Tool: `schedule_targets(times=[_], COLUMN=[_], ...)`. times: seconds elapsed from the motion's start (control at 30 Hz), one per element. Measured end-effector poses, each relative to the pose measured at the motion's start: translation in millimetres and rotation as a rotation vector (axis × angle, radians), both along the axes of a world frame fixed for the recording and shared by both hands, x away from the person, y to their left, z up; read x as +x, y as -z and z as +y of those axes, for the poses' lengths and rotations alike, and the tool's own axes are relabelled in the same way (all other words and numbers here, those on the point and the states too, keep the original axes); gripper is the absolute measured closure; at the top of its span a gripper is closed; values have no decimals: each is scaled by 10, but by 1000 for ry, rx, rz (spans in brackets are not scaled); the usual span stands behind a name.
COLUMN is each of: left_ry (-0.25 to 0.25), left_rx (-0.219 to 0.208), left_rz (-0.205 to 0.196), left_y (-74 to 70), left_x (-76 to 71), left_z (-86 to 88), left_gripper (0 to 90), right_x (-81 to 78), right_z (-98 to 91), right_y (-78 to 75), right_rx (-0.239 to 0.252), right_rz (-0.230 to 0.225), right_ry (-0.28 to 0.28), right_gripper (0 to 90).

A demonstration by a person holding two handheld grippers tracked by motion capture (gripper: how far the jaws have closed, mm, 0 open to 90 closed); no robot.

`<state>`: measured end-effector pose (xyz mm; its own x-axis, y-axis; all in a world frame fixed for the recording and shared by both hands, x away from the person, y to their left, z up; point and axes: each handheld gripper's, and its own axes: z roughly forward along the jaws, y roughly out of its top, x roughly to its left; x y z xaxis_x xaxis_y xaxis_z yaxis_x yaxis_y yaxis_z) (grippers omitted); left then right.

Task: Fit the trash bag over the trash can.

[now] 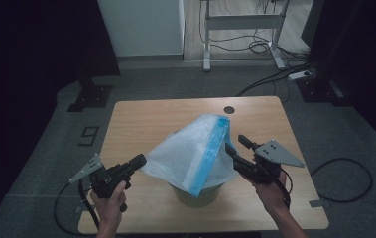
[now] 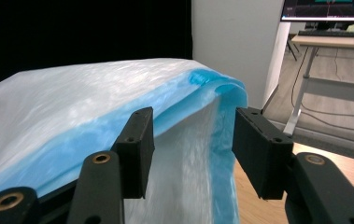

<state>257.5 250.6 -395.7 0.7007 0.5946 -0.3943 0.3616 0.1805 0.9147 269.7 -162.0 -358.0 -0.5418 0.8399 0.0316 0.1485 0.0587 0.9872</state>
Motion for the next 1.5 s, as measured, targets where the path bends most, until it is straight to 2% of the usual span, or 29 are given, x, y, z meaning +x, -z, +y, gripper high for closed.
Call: schedule_targets(times=[0.2,0.37,0.4,0.47,0.7,0.8,1.03,1.2,1.4,1.5], left_ry=[-3,-4,-4,-3,-4,-7,-10,-11,-2,15], left_rx=[-3,-5,-7,-9,-10,-9,-12,-12,-11,-7], left_rz=[2,4,4,5,3,2,2,3,4,3], left_y=[23,38,43,48,48,43,52,62,40,8], left_x=[-15,-7,-5,-2,-4,-8,-9,-4,2,8], left_z=[22,31,31,30,30,40,50,48,56,48], left_gripper=[851,851,851,851,852,851,850,849,846,791], right_x=[235,344,394,426,441,414,447,490,524,524], right_z=[51,64,71,86,155,201,120,94,92,89], right_y=[-20,-14,9,44,99,105,157,172,181,181], right_rx=[36,51,67,76,89,63,61,78,85,86], right_rz=[44,64,88,109,146,150,179,205,237,232], right_ry=[37,55,53,48,7,-17,-3,-50,-81,-82], right_gripper=[478,481,484,486,480,469,513,525,492,492])
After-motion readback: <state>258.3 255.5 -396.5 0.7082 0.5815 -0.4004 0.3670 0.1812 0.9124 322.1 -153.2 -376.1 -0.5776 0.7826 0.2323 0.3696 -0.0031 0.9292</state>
